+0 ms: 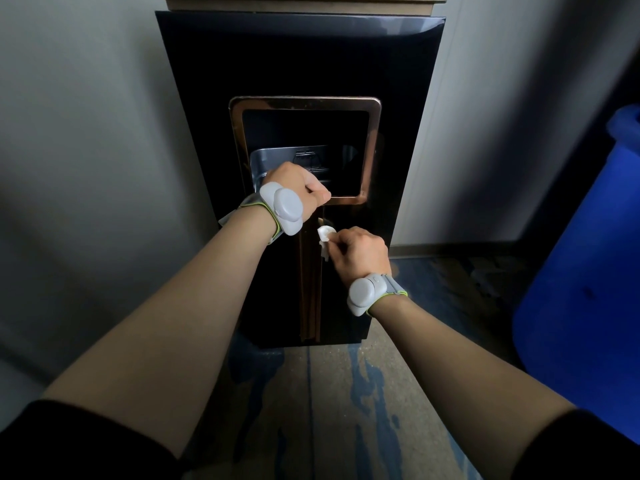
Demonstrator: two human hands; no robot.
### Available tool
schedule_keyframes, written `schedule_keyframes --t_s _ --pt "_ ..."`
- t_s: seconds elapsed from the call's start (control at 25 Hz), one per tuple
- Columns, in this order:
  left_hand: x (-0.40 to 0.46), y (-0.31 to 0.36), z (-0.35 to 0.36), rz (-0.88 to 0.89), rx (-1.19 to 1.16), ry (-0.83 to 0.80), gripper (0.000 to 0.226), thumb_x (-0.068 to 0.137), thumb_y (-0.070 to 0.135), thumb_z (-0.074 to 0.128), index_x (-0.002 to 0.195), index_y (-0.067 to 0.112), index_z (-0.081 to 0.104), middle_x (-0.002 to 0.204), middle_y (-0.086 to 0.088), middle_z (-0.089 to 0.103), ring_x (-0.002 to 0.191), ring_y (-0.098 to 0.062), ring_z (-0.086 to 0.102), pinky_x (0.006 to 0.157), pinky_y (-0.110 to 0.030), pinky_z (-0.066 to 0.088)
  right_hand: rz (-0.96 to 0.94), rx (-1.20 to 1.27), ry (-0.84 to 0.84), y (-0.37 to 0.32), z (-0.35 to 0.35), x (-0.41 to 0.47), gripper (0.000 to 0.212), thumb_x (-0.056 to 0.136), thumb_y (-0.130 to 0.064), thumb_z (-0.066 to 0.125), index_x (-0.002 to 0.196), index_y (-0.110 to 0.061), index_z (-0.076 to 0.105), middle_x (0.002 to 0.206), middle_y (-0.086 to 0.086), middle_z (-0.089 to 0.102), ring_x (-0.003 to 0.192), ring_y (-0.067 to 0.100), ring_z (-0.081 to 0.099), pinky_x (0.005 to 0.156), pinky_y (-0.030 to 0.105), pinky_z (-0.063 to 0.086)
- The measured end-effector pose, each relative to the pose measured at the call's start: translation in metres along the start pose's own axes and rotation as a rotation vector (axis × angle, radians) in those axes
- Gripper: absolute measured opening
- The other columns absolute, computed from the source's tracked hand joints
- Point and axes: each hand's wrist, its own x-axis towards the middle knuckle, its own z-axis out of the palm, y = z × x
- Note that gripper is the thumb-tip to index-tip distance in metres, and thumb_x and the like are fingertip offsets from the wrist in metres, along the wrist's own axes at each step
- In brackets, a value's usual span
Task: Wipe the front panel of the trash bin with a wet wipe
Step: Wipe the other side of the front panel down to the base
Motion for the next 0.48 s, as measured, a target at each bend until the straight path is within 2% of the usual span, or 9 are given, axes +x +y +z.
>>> schedule_keyframes --t_s 0.32,0.48 --pt "0.001 0.000 -0.001 -0.002 0.003 -0.011 0.017 0.089 0.026 0.066 0.096 0.018 0.080 0.091 0.004 0.075 0.091 -0.015 0.068 0.077 -0.022 0.052 0.072 -0.044 -0.009 0.011 -0.004 -0.003 0.017 0.091 -0.030 0.064 0.091 -0.016 0.072 0.092 0.006 0.066 0.084 0.032 0.062 0.072 0.041 0.052" --pt "0.001 0.000 -0.001 0.001 0.000 -0.006 0.016 0.089 0.026 0.067 0.095 0.018 0.080 0.081 0.010 0.070 0.089 -0.013 0.068 0.071 -0.017 0.046 0.097 -0.067 0.008 0.020 -0.008 -0.003 0.018 0.090 -0.031 0.064 0.088 -0.015 0.072 0.090 0.007 0.066 0.082 0.032 0.062 0.069 0.038 0.052"
